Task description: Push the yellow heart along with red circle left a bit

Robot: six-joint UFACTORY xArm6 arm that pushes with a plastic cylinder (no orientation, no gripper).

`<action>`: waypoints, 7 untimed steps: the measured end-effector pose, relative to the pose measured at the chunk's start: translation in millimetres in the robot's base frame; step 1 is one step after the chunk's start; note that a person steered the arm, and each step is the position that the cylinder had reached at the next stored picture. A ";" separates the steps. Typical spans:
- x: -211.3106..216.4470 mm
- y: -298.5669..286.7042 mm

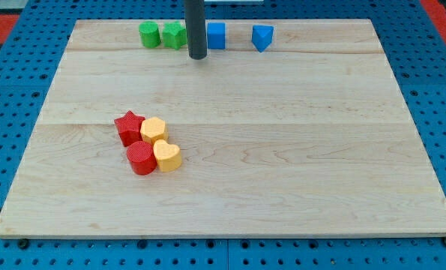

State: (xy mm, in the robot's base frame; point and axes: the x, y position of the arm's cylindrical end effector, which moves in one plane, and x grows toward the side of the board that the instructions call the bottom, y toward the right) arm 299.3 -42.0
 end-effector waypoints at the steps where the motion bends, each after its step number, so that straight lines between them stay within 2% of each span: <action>1: 37.8 16.2; 2: 41.0 16.2; 3: 65.6 16.3; 5: 180.4 47.4; 6: 210.0 24.0; 7: 210.0 -42.3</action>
